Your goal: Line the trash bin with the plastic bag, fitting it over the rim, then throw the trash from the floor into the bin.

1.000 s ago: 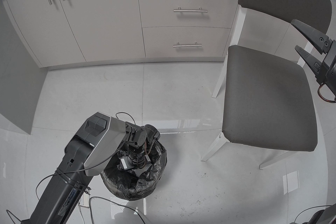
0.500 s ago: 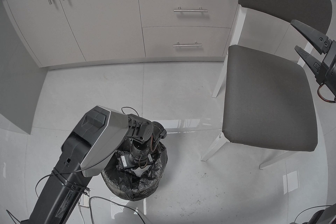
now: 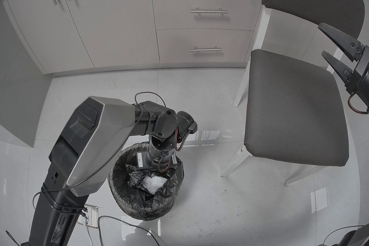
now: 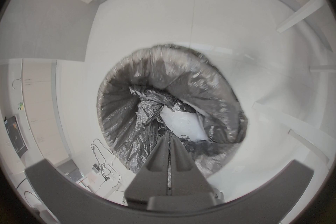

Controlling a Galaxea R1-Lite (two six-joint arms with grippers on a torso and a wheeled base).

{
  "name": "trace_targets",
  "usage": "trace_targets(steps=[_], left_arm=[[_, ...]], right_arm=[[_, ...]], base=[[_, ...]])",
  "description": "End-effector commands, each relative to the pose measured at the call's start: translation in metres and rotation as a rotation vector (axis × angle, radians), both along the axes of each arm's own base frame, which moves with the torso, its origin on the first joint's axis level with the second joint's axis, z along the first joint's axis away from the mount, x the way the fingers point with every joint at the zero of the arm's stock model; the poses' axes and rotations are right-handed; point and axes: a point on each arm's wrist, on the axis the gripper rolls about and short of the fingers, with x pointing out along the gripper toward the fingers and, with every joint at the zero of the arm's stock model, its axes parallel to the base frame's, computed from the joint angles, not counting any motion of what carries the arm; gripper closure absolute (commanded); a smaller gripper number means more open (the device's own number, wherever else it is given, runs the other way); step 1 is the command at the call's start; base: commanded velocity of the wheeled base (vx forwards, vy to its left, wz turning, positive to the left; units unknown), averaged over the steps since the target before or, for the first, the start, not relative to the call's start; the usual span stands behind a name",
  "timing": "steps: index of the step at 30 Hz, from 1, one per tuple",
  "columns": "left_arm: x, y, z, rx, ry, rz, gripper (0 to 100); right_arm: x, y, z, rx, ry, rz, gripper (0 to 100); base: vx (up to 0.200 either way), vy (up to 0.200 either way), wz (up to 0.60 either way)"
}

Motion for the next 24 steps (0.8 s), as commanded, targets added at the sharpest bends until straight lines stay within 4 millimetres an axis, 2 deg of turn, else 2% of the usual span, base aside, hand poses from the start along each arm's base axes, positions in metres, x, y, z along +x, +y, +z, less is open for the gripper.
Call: trace_targets(steps=[1, 3, 5, 7, 9, 10, 11, 12, 13, 14, 15, 16, 17, 19, 20, 22, 23, 24], left_arm=[[-0.019, -0.007, 0.062, -0.049, -0.094, -0.070, 100], [-0.029, -0.002, 0.089, -0.038, -0.096, -0.138, 100], [-0.031, 0.001, 0.096, -0.030, -0.097, -0.160, 100], [-0.044, 0.023, 0.138, -0.001, -0.123, -0.196, 100], [-0.047, 0.026, 0.144, 0.000, -0.123, -0.197, 100], [-0.060, 0.037, 0.167, 0.000, -0.129, -0.204, 100], [-0.060, 0.037, 0.167, 0.000, -0.129, -0.204, 100], [-0.082, 0.054, 0.197, 0.008, -0.130, -0.224, 100], [-0.096, 0.064, 0.214, 0.014, -0.128, -0.241, 100], [-0.096, 0.064, 0.214, 0.014, -0.128, -0.241, 100], [-0.123, 0.083, 0.241, 0.032, -0.121, -0.275, 100], [-0.141, 0.096, 0.256, 0.049, -0.118, -0.297, 100], [-0.148, 0.101, 0.261, 0.061, -0.114, -0.308, 100], [-0.193, 0.135, 0.290, 0.122, -0.115, -0.328, 100], [-0.201, 0.141, 0.296, 0.116, -0.141, -0.321, 100], [-0.226, 0.165, 0.315, 0.074, -0.234, -0.268, 100], [-0.254, 0.195, 0.332, 0.041, -0.334, -0.194, 100], [-0.268, 0.207, 0.338, 0.031, -0.378, -0.158, 100]], right_arm=[[-0.003, -0.001, 0.000, -0.004, -0.005, 0.011, 0], [-0.003, -0.001, 0.000, -0.003, -0.006, 0.012, 0], [-0.003, -0.001, 0.000, -0.003, -0.006, 0.012, 0], [-0.005, -0.002, 0.003, 0.000, -0.015, 0.012, 0], [-0.005, -0.002, 0.003, 0.000, -0.015, 0.012, 0], [-0.007, -0.002, 0.004, 0.000, -0.018, 0.018, 0], [-0.007, -0.002, 0.004, 0.000, -0.018, 0.018, 0], [-0.008, -0.003, 0.005, 0.000, -0.022, 0.024, 0], [-0.009, -0.002, 0.005, 0.001, -0.023, 0.026, 0], [-0.009, -0.002, 0.005, 0.001, -0.023, 0.026, 0], [-0.010, -0.002, 0.006, 0.002, -0.024, 0.027, 0], [-0.011, -0.003, 0.007, 0.004, -0.028, 0.027, 0], [-0.012, -0.003, 0.007, 0.006, -0.031, 0.026, 0], [-0.016, -0.005, 0.009, 0.000, -0.049, 0.020, 0], [-0.018, -0.006, 0.010, -0.003, -0.055, 0.017, 0], [-0.025, -0.009, 0.013, -0.024, -0.080, 0.004, 0], [-0.034, -0.014, 0.016, -0.046, -0.103, -0.012, 0], [-0.039, -0.017, 0.018, -0.056, -0.112, -0.024, 0]], base=[[0.000, 0.000, 0.00], [0.000, 0.000, 0.00], [0.000, 0.000, 0.00], [0.000, 0.000, 0.00], [0.000, 0.000, 0.00], [0.000, 0.000, 0.00], [0.000, 0.000, 0.00], [0.000, 0.000, 0.00], [0.000, 0.000, 0.00], [0.000, 0.000, 0.00], [0.000, 0.000, 0.00], [0.000, 0.000, 0.00], [0.000, 0.000, 0.00], [0.000, 0.000, 0.00], [0.000, 0.000, 0.00], [0.000, 0.000, 0.00], [0.000, 0.000, 0.00], [0.000, 0.000, 0.00]])
